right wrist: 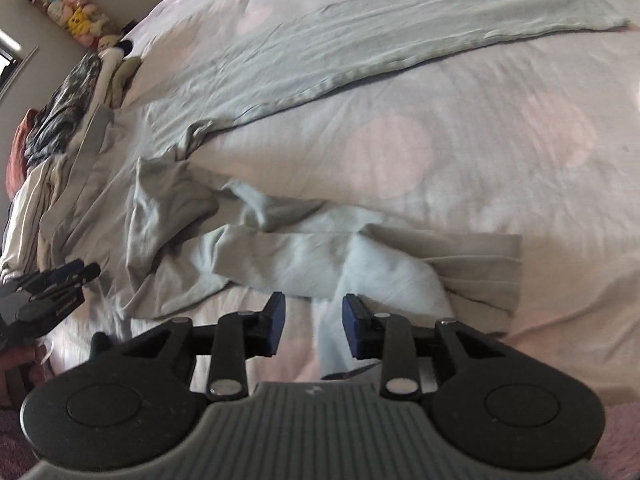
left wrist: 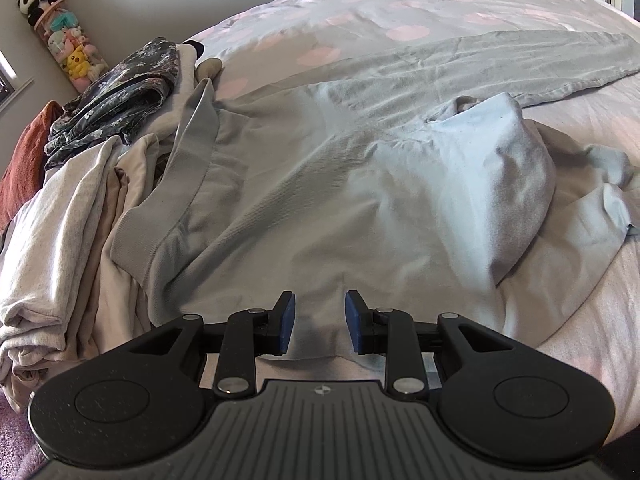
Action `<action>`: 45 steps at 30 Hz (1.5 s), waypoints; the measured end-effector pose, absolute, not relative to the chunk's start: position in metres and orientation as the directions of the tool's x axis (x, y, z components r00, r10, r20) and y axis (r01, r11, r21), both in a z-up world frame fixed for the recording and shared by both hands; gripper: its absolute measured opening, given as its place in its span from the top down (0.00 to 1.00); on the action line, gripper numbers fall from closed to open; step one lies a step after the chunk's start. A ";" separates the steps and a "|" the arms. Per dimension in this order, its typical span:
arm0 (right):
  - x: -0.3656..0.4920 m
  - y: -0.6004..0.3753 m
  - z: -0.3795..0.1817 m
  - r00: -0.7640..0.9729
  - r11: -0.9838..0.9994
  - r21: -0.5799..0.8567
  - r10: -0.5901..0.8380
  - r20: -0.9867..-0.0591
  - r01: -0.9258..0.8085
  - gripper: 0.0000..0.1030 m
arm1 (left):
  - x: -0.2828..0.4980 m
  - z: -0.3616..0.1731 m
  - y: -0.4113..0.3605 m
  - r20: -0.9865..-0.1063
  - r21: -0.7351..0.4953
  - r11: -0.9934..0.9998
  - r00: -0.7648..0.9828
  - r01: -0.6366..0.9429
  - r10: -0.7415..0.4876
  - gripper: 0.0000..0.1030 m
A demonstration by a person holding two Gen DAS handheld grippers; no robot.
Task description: Fold clothes
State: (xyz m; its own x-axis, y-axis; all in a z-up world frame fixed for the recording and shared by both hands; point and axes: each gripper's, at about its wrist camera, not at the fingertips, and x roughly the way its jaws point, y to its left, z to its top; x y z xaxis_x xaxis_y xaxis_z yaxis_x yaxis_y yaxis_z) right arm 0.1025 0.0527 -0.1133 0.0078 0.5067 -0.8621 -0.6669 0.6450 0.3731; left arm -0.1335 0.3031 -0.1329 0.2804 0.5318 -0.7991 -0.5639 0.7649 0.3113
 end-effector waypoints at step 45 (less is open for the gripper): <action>0.150 -0.066 -0.038 0.318 0.838 0.300 0.468 -0.825 -0.456 0.94 | -0.135 -0.133 0.293 -0.803 0.311 0.782 0.290 -0.540 0.520 0.70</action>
State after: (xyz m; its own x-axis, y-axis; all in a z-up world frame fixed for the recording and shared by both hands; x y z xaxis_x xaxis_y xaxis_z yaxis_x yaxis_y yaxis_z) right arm 0.1502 -0.0657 -0.0384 0.3179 0.4676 -0.8248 -0.4556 0.8383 0.2996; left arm -0.1347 0.2931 -0.1328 0.2905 0.5198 -0.8034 -0.5403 0.7820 0.3106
